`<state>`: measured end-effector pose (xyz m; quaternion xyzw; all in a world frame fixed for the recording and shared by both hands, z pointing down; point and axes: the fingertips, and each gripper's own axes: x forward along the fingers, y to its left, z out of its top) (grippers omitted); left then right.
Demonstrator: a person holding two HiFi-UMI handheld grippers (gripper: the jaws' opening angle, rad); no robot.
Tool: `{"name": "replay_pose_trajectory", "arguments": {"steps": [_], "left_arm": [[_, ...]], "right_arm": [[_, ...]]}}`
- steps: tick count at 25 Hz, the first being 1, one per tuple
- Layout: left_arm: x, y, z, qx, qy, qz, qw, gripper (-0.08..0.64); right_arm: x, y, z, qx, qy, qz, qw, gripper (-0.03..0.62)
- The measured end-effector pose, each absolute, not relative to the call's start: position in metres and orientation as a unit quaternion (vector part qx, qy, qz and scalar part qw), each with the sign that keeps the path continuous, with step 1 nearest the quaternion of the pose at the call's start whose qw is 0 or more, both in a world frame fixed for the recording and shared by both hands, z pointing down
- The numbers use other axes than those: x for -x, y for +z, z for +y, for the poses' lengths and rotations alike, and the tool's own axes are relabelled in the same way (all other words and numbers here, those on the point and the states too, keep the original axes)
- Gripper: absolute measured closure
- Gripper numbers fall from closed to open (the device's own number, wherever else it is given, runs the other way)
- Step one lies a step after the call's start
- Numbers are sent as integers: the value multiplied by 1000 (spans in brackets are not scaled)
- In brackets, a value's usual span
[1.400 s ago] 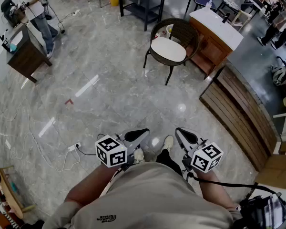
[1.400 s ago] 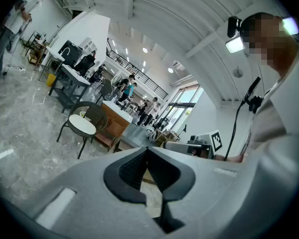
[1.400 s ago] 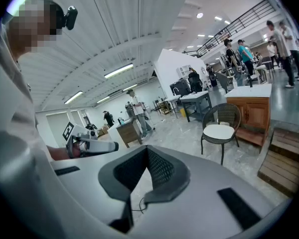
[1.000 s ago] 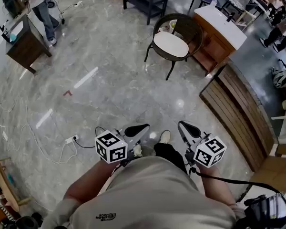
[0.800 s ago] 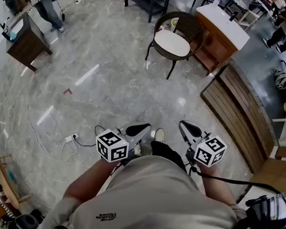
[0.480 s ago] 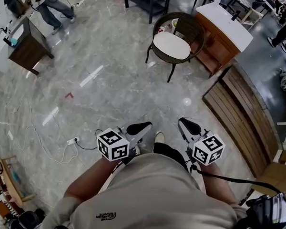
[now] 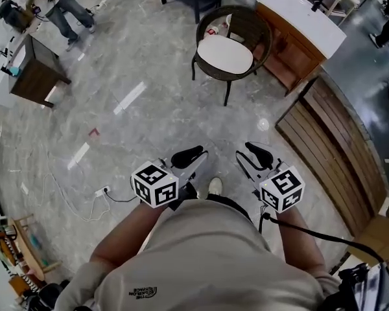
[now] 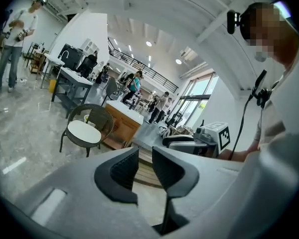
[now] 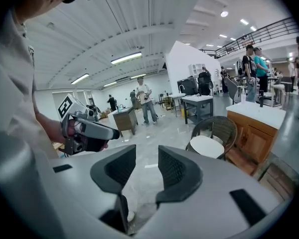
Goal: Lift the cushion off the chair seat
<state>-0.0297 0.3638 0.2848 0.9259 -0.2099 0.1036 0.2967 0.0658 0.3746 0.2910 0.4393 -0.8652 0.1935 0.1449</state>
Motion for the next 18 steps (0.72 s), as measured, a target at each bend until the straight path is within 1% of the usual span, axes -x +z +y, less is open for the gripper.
{"name": "replay_pose_trajectory", "arguments": {"steps": [4, 10, 18], "left_arm": [[10, 295, 338, -919, 104, -208, 319, 482], [5, 316, 273, -921, 106, -198, 317, 482], [5, 315, 147, -921, 101, -152, 343, 481]], "right_arm": [[-85, 301, 350, -452, 205, -857, 139, 446], [-82, 323, 298, -451, 212, -852, 159, 446], [-76, 298, 173, -479, 211, -836, 165, 450]]}}
